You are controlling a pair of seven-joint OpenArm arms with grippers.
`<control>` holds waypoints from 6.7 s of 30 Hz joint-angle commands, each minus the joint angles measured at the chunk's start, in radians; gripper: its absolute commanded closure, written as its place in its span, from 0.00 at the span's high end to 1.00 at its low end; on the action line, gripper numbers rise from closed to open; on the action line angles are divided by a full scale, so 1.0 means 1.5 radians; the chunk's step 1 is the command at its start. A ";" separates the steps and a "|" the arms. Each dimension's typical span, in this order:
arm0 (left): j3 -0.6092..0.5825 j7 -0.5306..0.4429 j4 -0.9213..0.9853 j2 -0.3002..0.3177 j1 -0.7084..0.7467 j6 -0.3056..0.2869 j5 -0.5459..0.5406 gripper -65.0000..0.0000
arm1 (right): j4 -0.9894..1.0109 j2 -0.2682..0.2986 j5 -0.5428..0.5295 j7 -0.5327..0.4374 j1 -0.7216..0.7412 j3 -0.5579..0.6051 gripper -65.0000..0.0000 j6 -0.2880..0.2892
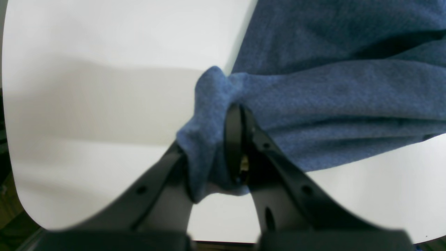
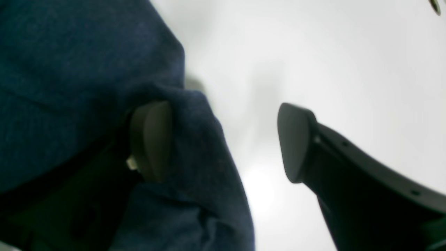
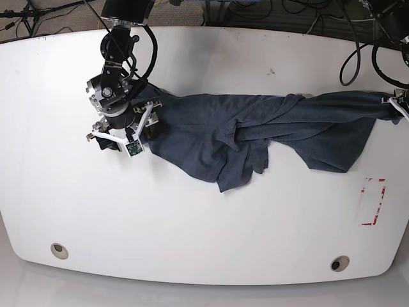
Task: Fold the T-shirt properly
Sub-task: 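Open the right gripper and regrasp the shirt edge beside it, then lift the shirt with both grippers and swing it toward the table edge, then lay the stretched shirt flat on the table between both grippers, then release the shirt with the left gripper and regrasp its edge lower down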
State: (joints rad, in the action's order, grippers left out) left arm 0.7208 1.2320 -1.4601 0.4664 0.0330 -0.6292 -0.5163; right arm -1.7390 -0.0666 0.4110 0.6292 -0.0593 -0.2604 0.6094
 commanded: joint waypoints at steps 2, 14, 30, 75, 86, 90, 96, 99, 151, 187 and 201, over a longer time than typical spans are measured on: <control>0.004 -0.012 -0.013 0.017 -0.007 -0.001 -0.003 0.00 | 0.006 0.002 -0.006 -0.015 0.010 0.002 0.69 -0.002; 0.004 -0.012 -0.011 0.017 -0.008 -0.001 -0.003 0.00 | 0.033 0.000 -0.006 0.010 0.008 -0.004 0.68 0.039; 0.004 -0.012 -0.012 0.017 -0.008 -0.001 -0.004 0.00 | 0.033 0.000 -0.006 0.008 0.009 -0.004 0.09 0.039; -0.067 -0.009 -0.114 -0.019 -0.393 0.133 -0.002 0.00 | -0.091 0.138 0.002 0.108 0.287 -0.001 0.00 0.041; -0.067 -0.009 -0.056 -0.018 -0.519 0.177 -0.005 0.00 | -0.039 0.188 0.002 0.110 0.449 0.001 0.00 0.043; -0.067 -0.009 -0.038 -0.017 -0.554 0.177 -0.005 0.00 | -0.039 0.188 0.002 0.119 0.494 0.002 0.00 0.044; -0.067 -0.009 -0.006 -0.017 -0.612 0.177 -0.002 0.00 | -0.039 0.195 0.000 0.155 0.549 0.002 0.00 0.044; -0.067 -0.009 0.012 -0.016 -0.628 0.177 -0.002 0.00 | -0.040 0.194 0.000 0.155 0.557 0.003 0.00 0.044; 0.006 -0.009 0.024 0.026 -0.052 0.035 -0.006 0.00 | -0.161 -0.003 -0.006 0.000 -0.052 -0.081 0.00 0.044; -0.052 -0.009 0.029 0.018 -0.038 0.034 -0.118 0.68 | -0.159 -0.003 -0.047 0.001 -0.060 -0.080 0.00 0.039; -0.058 0.023 0.030 0.037 -0.131 0.059 -0.240 0.68 | -0.159 -0.003 -0.047 0.000 -0.058 -0.079 0.00 0.039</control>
State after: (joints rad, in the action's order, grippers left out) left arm 0.6277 1.3025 -1.4017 0.4973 -0.1230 -0.5629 -0.8963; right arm -1.9560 -0.0746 0.3508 0.6540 -0.1593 -0.3782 0.6792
